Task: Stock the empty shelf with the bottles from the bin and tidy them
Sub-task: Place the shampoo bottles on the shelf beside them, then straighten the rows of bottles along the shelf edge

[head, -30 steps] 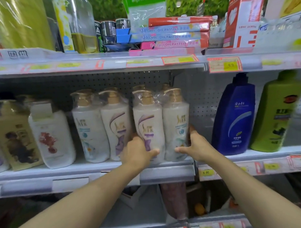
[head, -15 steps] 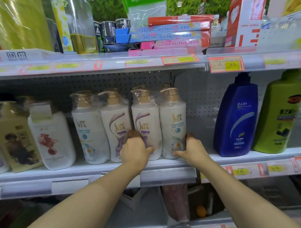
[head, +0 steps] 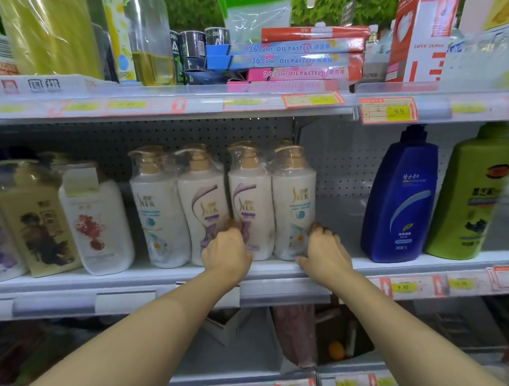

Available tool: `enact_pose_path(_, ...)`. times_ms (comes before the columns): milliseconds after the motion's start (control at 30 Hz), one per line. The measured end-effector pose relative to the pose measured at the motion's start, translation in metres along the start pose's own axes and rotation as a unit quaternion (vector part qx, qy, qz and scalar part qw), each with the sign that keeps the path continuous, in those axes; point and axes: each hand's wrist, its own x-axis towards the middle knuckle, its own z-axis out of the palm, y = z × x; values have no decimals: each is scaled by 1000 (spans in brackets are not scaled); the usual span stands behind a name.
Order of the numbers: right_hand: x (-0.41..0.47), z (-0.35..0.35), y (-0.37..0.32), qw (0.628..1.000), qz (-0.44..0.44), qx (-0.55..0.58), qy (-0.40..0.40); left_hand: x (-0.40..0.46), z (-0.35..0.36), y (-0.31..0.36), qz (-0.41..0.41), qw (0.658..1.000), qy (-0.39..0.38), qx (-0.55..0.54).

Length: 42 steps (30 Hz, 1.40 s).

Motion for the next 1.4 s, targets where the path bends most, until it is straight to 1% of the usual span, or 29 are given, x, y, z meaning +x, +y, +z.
enact_pose_path(200,-25,-6,-19,997,-43,-61,13,-14,-14,-19,27,998,-2,63)
enact_pose_path(367,-44,0,-52,989,-104,-99,-17,-28,-33,-47,33,997,-7,63)
enact_pose_path(500,-54,11,-85,983,-148,-105,-30,-37,-49,-84,10,998,-4,62)
enact_pose_path(833,-83,51,-194,959,-259,-95,-70,-67,-93,-211,-94,993,-3,73)
enact_pose_path(1000,-103,71,-253,947,-293,-84,-98,-84,-117,-278,-121,990,-5,76)
enact_pose_path(1133,-122,88,-302,943,-303,-85,-107,-95,-139,-332,-125,989,-7,77)
enact_pose_path(1400,-165,120,-403,945,-294,-76,-118,-114,-183,-443,-140,987,2,82)
